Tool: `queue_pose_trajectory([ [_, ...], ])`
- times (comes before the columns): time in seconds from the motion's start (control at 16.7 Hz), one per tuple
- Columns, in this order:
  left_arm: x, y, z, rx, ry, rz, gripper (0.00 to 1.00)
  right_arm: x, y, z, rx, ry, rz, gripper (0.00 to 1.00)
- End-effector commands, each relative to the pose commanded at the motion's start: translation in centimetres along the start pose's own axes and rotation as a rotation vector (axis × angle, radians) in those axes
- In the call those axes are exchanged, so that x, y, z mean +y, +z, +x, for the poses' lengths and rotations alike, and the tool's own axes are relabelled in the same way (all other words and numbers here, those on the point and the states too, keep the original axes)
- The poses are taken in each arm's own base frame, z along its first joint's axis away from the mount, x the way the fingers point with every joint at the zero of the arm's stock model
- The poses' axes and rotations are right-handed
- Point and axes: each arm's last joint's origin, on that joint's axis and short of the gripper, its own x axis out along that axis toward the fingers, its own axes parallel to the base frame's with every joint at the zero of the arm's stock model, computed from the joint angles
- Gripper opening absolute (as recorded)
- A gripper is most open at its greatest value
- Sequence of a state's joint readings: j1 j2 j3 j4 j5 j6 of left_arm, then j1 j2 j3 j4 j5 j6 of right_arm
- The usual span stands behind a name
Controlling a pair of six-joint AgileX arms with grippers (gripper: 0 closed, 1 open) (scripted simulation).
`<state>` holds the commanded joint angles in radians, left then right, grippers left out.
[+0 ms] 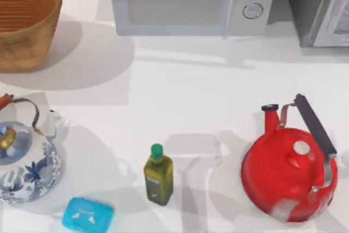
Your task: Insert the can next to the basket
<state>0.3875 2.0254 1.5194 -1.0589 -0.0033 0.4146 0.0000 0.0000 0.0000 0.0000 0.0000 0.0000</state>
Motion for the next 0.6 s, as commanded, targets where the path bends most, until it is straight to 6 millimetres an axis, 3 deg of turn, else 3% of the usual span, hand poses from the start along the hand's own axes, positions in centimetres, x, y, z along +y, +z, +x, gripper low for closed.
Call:
queue_pose_trajectory([
  [0.36,0.0,0.0,-0.1,-0.001,0.000,0.002,1.00,0.0,0.0,0.0,0.000,0.000,0.000,1.00],
  [0.6,0.0,0.1,-2.5,0.003,-0.001,0.000,1.00,0.0,0.0,0.0,0.000,0.000,0.000,1.00],
])
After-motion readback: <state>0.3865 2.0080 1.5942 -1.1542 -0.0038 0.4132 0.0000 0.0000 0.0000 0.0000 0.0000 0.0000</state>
